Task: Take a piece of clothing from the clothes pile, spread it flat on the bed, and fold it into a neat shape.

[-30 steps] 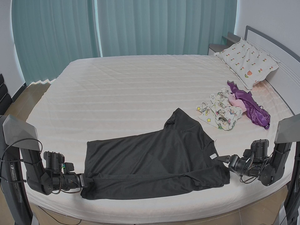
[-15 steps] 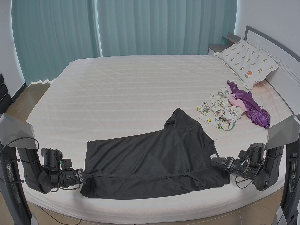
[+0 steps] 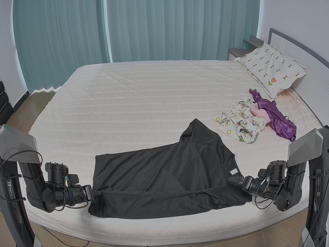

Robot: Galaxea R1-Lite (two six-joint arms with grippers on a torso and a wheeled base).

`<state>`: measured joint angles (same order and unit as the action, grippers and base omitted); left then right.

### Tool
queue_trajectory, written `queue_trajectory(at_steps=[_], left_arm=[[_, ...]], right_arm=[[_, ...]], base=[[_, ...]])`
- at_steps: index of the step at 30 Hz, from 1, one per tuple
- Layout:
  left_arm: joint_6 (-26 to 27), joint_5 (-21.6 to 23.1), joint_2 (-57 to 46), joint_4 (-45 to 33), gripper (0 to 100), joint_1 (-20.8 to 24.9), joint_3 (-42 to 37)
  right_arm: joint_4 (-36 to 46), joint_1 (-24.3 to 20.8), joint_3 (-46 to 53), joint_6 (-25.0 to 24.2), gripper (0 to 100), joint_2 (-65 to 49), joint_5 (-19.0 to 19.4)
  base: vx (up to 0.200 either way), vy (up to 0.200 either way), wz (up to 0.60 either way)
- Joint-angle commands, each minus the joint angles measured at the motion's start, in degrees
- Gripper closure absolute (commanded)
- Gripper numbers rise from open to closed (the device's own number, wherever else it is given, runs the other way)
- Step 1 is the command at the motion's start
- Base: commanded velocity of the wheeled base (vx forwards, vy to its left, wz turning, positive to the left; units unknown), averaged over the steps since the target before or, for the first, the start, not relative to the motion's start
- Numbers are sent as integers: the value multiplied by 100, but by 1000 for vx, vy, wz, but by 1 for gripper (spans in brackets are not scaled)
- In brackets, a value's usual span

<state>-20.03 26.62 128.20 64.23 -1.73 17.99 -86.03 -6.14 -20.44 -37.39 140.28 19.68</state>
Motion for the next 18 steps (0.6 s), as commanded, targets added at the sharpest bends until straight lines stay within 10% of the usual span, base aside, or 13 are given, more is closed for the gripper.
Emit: queue_trajectory(at_steps=[1,15,16,18], left_arm=[[-1,1,-5,2,100,-3,-6],[-19,1,4,2,100,-3,-24],[-19,1,4,2,100,-3,-24],[-27,1,4,2,100,-11,-24]], right_arm=[[7,-10,-74,4,0,123,1],[-2,-54,-320,469,0,413,-236],[-10,-62,-320,469,100,422,-245],[-10,-71,-320,469,100,413,-245]], base=[[0,0,0],[0,0,0],[0,0,0],[0,0,0]])
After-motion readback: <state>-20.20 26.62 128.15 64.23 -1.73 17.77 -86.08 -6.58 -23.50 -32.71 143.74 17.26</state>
